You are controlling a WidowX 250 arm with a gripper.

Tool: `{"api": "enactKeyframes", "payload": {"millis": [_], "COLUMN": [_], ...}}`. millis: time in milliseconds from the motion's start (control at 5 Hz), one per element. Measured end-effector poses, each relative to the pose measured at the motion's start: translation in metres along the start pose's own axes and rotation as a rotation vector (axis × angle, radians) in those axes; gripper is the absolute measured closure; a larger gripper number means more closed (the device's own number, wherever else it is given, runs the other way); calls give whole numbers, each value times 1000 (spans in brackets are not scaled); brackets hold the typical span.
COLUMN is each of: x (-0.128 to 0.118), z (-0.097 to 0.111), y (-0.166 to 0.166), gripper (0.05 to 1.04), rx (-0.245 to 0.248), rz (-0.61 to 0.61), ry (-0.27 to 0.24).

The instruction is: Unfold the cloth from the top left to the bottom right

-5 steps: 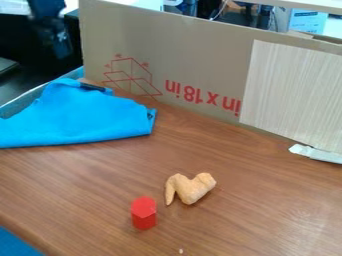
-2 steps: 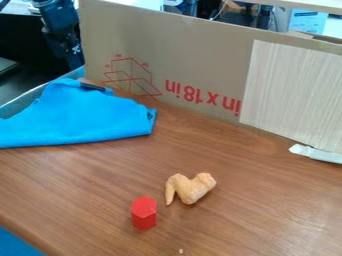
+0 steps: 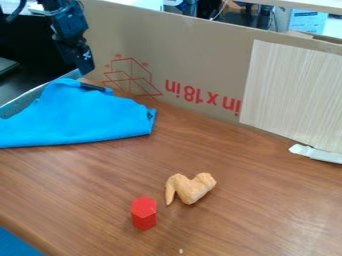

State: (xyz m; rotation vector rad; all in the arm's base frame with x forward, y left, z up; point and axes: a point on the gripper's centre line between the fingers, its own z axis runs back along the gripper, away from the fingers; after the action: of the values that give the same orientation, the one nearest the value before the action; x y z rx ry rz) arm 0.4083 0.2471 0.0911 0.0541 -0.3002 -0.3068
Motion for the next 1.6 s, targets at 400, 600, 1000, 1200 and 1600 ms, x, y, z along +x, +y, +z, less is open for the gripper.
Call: {"api": "enactKeyframes", "payload": {"millis": [400, 600, 1000, 1200, 1600], "x": [2, 0, -4, -6, -8], "z": [-22, -31, -45, -47, -10], "y": [-6, -9, -9, -10, -23], "gripper": [83, 160, 694, 924, 1029], "rx": [5, 26, 29, 26, -77], "rz": [20, 19, 40, 41, 34], "ry": [13, 25, 45, 45, -42]}}
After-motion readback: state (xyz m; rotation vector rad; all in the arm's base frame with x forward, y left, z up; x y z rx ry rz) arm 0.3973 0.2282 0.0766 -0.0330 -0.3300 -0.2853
